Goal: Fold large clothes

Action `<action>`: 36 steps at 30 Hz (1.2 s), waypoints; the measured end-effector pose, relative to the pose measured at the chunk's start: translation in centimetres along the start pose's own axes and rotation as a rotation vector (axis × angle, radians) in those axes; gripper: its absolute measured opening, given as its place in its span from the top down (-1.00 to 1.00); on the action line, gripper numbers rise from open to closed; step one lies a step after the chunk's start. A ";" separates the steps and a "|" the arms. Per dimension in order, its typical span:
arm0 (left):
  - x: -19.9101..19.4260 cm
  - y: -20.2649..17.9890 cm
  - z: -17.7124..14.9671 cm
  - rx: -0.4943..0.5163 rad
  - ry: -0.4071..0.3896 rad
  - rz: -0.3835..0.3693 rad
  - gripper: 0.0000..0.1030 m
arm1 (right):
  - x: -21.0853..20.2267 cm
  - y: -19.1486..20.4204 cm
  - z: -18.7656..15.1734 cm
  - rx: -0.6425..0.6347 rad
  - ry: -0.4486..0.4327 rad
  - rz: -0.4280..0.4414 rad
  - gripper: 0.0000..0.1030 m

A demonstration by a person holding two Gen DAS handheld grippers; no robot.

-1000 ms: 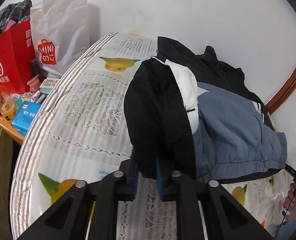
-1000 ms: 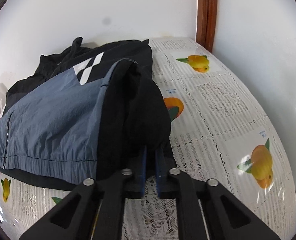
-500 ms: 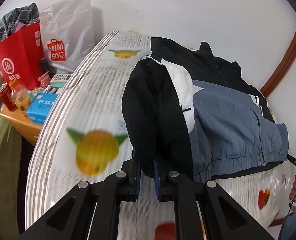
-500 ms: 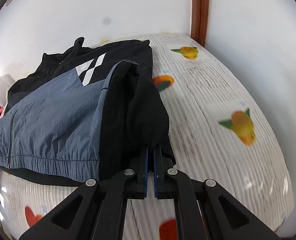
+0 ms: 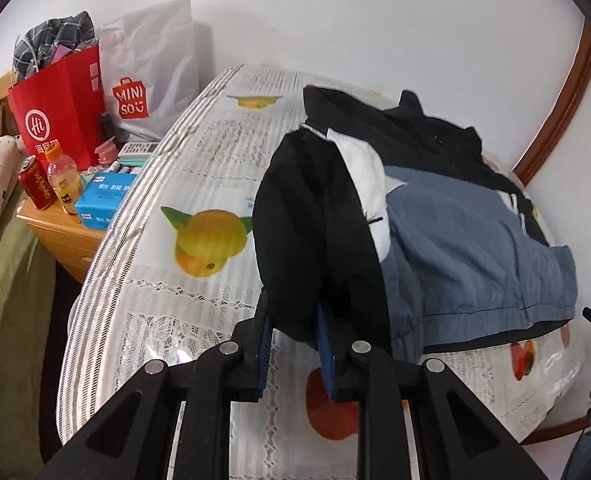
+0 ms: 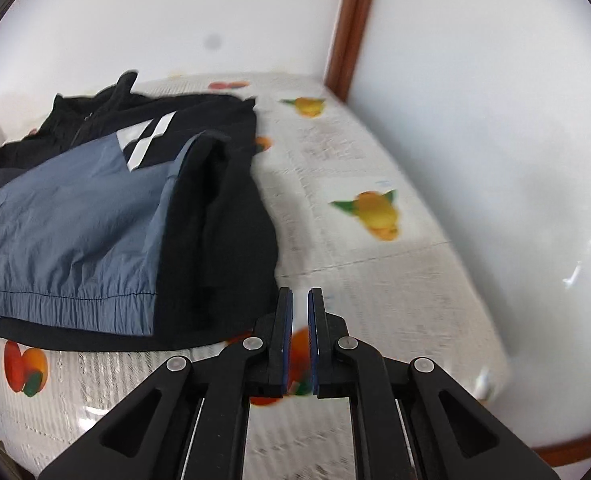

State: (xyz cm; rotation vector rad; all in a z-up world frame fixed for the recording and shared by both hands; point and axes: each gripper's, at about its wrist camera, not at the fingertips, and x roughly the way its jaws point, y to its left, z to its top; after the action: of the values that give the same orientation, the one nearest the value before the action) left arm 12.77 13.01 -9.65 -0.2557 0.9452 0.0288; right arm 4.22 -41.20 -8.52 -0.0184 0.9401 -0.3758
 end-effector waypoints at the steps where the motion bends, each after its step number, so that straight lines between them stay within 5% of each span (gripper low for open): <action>1: -0.5 -0.2 0.1 0.003 -0.012 -0.004 0.59 | -0.9 -0.4 0.1 0.015 -0.020 0.029 0.83; 4: -1.6 -0.6 0.2 0.012 -0.043 0.001 0.59 | -2.5 -0.4 0.4 0.032 -0.052 0.115 0.73; 8: -3.0 -0.8 0.3 -0.004 -0.069 -0.040 0.46 | -3.1 2.3 0.6 -0.011 -0.074 0.232 0.33; 13: -3.1 -1.6 0.0 0.009 -0.062 -0.091 0.42 | -1.7 5.6 0.1 -0.059 -0.047 0.258 0.32; 26: 1.7 -2.7 0.3 0.016 0.055 -0.116 0.18 | 0.8 6.1 -0.4 -0.007 -0.001 0.281 0.21; 30: 1.9 -3.1 -0.1 0.028 0.070 -0.110 0.18 | 1.0 6.5 -0.5 -0.023 -0.003 0.268 0.41; 33: 1.4 -3.5 -0.3 0.048 0.059 -0.100 0.51 | 0.4 6.7 -0.8 -0.036 -0.021 0.277 0.77; 36: 0.2 -3.8 0.0 0.069 0.028 -0.118 0.67 | -1.1 6.5 -0.5 -0.026 -0.062 0.304 0.85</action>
State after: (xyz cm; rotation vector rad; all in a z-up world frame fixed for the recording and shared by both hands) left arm 13.38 9.26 -9.03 -0.2479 0.9559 -0.1164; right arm 5.25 -34.67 -9.17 0.0881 0.8706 -0.0814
